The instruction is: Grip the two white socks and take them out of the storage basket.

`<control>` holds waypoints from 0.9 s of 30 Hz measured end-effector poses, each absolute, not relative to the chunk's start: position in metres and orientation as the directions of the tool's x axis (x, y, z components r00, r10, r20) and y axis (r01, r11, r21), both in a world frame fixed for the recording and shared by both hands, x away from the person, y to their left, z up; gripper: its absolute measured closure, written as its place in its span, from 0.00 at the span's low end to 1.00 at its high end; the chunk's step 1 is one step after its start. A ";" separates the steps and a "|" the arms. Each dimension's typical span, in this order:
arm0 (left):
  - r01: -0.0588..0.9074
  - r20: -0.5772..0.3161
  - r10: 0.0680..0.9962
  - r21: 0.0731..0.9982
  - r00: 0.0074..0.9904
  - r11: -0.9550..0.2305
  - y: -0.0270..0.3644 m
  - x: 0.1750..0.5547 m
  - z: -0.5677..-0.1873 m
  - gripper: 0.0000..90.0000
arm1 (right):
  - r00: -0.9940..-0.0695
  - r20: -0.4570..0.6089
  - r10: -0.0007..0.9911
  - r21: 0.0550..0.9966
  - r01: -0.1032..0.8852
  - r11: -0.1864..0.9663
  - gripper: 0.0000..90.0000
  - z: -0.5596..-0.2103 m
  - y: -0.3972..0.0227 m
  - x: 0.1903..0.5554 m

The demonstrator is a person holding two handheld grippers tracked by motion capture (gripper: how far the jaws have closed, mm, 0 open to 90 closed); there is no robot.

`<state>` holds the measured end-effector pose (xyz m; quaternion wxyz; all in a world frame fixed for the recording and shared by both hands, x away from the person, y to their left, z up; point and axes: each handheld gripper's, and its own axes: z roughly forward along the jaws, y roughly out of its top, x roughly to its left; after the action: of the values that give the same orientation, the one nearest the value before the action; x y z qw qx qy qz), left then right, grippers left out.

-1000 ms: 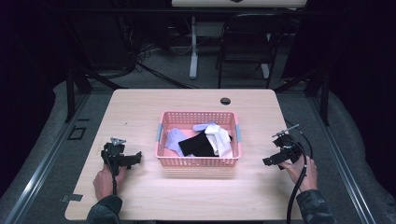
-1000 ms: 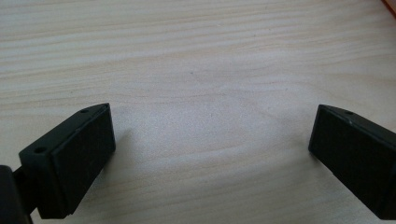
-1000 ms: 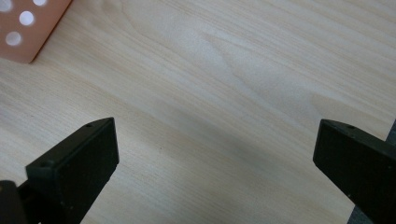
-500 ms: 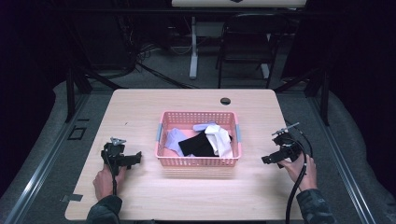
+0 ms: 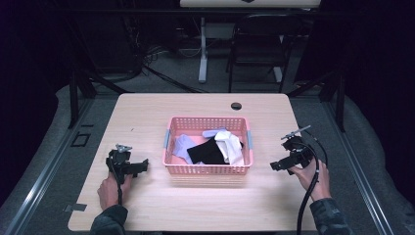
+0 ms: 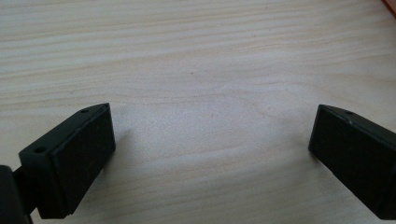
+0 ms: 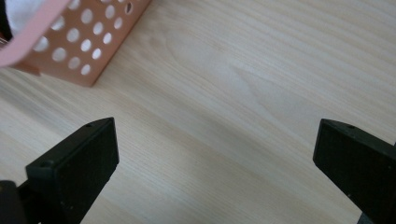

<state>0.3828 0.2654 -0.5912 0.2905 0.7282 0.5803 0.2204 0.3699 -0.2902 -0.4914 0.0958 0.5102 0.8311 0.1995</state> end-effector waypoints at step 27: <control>0.718 -0.015 0.972 0.676 0.234 -0.162 0.266 0.383 -0.591 0.01 | -0.560 0.003 0.829 0.498 0.719 0.484 0.00 -0.436 -0.234 0.400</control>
<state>0.3828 0.2658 -0.5909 0.2896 0.7301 0.5789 0.2191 0.3999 -0.2336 -0.4356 0.1199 0.4537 0.8530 0.2283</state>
